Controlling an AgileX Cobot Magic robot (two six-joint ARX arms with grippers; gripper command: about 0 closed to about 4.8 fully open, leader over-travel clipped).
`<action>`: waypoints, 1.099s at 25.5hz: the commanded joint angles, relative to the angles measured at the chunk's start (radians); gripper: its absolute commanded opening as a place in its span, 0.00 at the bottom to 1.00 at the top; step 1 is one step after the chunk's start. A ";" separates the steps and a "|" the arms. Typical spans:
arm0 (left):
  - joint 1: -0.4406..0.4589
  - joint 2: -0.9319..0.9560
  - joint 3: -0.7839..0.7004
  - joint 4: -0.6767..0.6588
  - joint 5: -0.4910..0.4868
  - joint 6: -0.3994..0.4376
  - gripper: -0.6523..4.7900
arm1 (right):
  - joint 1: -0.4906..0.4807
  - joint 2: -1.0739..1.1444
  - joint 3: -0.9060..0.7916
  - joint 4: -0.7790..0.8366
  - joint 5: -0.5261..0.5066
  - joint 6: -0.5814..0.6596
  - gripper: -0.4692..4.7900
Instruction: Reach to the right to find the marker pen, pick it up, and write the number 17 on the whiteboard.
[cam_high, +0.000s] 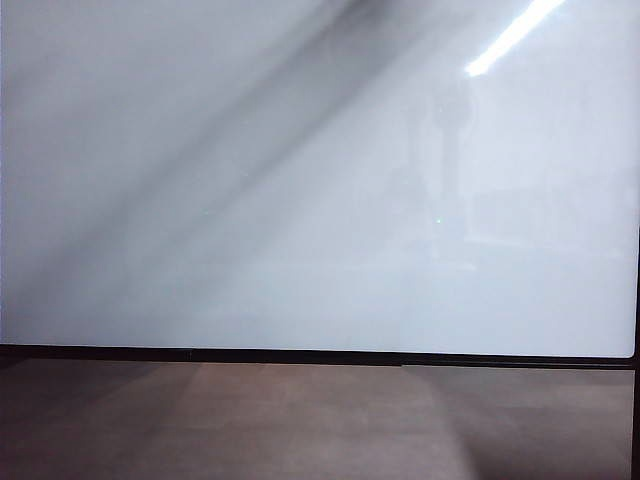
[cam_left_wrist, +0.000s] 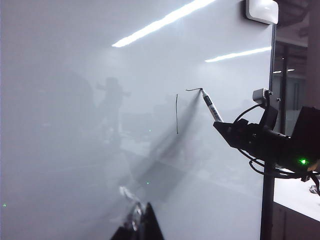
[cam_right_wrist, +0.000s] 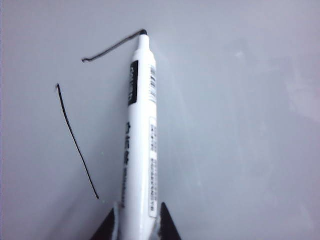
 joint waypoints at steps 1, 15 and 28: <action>0.001 0.000 0.002 0.009 0.004 0.001 0.11 | -0.003 0.000 0.002 -0.071 0.004 0.022 0.08; 0.001 0.000 0.002 0.008 0.003 0.001 0.11 | 0.000 0.003 -0.150 -0.061 0.001 0.086 0.08; 0.001 0.000 0.001 0.008 0.004 0.001 0.11 | 0.001 0.002 -0.185 -0.053 -0.021 0.096 0.08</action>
